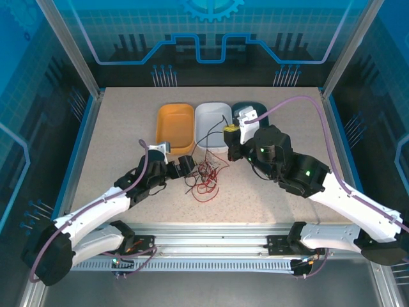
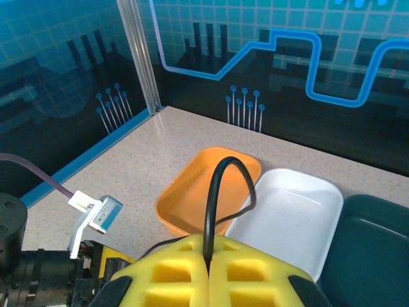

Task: Untangle the cables

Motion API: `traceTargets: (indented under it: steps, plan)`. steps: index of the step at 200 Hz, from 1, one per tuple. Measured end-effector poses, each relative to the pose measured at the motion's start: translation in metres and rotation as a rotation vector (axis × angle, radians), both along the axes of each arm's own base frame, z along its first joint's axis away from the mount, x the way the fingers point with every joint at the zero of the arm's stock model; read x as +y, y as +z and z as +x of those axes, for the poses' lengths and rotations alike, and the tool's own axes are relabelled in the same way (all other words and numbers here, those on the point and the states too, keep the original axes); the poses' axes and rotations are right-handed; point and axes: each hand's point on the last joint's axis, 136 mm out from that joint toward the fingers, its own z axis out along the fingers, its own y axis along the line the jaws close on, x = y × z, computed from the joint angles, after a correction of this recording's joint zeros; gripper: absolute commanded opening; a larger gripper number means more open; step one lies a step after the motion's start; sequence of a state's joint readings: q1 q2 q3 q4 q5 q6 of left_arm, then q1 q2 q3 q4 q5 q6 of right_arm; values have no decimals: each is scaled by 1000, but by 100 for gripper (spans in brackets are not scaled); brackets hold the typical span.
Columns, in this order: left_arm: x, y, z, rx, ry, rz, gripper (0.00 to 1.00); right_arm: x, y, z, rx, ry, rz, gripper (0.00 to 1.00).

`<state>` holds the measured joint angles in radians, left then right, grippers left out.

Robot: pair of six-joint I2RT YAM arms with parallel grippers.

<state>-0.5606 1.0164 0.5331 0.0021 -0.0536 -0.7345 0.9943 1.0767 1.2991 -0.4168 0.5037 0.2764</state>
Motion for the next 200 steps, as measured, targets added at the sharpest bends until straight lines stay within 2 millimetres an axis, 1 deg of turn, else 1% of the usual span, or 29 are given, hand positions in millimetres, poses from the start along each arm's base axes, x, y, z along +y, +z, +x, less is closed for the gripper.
traceTargets:
  steps: [17,46,60,73,96,110,132,155,172,200]
  plan:
    - [3,2,0,-9,13,1,99,5,-1,1,4,14,3,0]
    - [8,5,-1,-20,35,2,99,11,-12,4,28,12,-21,0]
    - [10,4,-1,-17,48,1,99,9,-17,7,43,2,-35,0]
    - [12,3,-1,-11,57,4,99,4,-18,11,57,-20,-46,0]
    - [13,3,-1,-12,64,5,99,-17,-13,26,87,-98,-54,0]
    - [13,3,-1,-14,67,5,99,-35,-8,41,106,-165,-56,0]
    - [13,3,-1,-15,67,5,99,-67,-9,67,151,-270,-78,0]
    - [13,3,-1,-13,67,6,99,-92,-18,94,216,-347,-146,0]
    - [14,3,-2,-10,67,8,99,-103,-26,111,254,-383,-209,0]
    - [17,3,-3,-8,76,16,99,-117,-50,133,330,-418,-321,0]
